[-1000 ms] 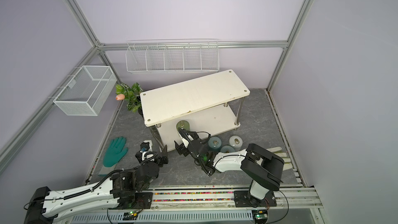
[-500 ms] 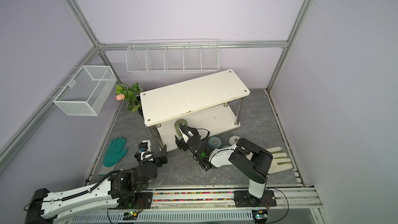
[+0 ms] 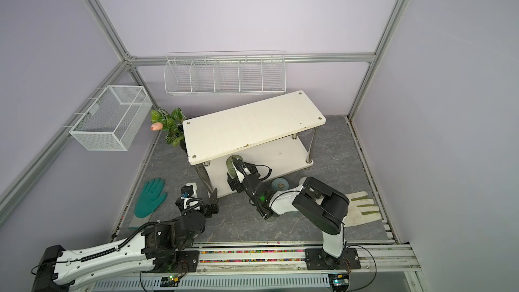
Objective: Remove the tea canisters from the shelf
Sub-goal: Pick up the tea canister from the shelf.
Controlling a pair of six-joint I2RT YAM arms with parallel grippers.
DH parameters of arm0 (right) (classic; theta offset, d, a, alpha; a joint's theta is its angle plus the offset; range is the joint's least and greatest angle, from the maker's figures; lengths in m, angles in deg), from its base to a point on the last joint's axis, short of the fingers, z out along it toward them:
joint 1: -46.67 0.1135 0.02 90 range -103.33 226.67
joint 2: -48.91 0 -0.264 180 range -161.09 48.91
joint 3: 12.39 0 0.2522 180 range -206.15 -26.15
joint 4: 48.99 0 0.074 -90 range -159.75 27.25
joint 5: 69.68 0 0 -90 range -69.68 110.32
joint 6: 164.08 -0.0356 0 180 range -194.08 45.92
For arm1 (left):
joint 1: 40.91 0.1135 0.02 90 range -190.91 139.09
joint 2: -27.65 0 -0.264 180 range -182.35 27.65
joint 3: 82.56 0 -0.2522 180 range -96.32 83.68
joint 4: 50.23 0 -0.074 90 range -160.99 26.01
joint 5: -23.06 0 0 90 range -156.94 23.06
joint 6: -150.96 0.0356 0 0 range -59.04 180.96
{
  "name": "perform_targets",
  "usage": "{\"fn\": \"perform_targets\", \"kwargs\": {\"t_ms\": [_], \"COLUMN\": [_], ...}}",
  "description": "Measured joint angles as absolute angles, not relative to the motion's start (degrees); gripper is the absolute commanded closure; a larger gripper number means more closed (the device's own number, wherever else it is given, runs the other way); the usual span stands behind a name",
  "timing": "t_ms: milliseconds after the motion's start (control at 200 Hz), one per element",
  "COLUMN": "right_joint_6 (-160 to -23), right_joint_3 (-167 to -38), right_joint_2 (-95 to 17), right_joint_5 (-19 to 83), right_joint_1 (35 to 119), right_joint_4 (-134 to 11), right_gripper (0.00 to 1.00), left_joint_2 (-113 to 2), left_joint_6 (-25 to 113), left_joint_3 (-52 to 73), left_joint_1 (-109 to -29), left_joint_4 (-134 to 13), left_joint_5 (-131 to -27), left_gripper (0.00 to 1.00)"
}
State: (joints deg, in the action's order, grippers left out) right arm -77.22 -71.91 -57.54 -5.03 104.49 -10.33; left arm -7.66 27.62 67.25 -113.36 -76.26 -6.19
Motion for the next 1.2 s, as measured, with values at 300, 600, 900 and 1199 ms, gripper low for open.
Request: {"fn": "perform_targets", "kwargs": {"t_ms": [300,600,900,1199], "right_joint_6": [-77.0,-76.6,-76.6,-76.5], "right_joint_3": [-74.0,-76.8,-79.2,-79.8], "right_joint_2": [-59.7,-62.1,-64.4,-65.6], "right_joint_5": [-5.4,-5.6,-6.1,-6.5], "right_joint_1": [104.0,103.6,103.3,103.2], "right_joint_4": [-9.7,-9.5,-8.4,-8.4], "right_gripper": [0.11,0.11,0.06,0.17], "left_joint_2": [-7.8,-7.8,-7.8,-7.8], "left_joint_6": [27.6,27.6,27.6,27.6], "left_joint_3": [67.3,67.3,67.3,67.3], "left_joint_1": [-113.4,-113.4,-113.4,-113.4], "left_joint_4": [-76.3,-76.3,-76.3,-76.3], "left_joint_5": [-6.2,-6.4,-6.6,-6.6], "left_gripper": [0.00,0.00,0.00,0.00]}}
